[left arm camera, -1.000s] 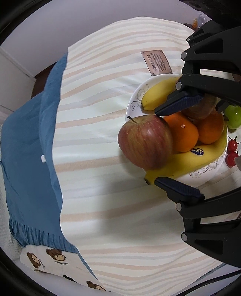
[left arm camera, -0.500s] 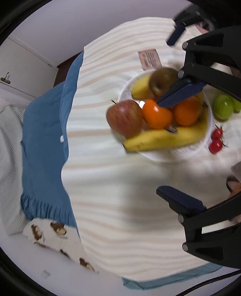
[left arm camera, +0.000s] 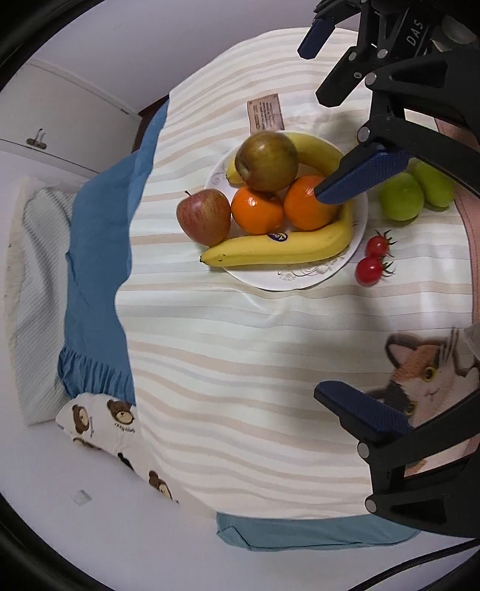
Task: Organize fruits
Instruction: 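Open both tools and withdraw them from the plate, then grasp a green apple with the right tool while the left tool grasps the other green apple, then lift both green apples off the cloth and hold them in both tools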
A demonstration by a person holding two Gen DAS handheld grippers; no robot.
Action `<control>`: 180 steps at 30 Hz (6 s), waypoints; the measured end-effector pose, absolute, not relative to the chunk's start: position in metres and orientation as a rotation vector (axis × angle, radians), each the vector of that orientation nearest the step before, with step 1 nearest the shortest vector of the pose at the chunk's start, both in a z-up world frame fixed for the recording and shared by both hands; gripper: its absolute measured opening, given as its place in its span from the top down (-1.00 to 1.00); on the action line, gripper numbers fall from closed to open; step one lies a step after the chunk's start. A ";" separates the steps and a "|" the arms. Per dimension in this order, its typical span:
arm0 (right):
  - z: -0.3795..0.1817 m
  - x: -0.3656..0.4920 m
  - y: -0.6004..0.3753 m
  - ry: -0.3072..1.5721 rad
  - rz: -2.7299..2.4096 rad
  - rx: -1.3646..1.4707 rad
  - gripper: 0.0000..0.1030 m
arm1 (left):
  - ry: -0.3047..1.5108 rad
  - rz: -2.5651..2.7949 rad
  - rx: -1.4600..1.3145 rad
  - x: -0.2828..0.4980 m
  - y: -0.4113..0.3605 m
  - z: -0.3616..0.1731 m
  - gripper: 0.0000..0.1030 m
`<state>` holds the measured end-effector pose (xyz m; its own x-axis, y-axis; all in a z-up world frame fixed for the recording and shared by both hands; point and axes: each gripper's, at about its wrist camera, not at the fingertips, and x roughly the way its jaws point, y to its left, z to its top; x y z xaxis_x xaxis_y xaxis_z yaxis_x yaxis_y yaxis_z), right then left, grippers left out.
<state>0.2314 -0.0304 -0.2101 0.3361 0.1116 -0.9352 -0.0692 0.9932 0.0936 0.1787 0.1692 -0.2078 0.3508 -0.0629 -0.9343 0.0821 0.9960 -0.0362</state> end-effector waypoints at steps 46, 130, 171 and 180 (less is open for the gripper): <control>-0.330 0.131 -0.012 1.527 0.224 0.236 -0.71 | 1.293 0.046 0.136 0.103 0.181 -0.238 -0.90; -0.355 0.063 -0.025 1.605 0.299 0.089 -0.15 | 1.657 -0.121 0.074 0.033 0.148 -0.374 -0.18; -0.302 0.130 -0.070 1.437 0.263 0.197 -0.14 | 1.653 -0.305 -0.190 0.128 0.147 -0.307 0.03; -0.304 0.119 -0.077 1.458 0.259 0.205 -0.14 | 1.712 -0.371 -0.026 0.115 0.098 -0.325 -0.44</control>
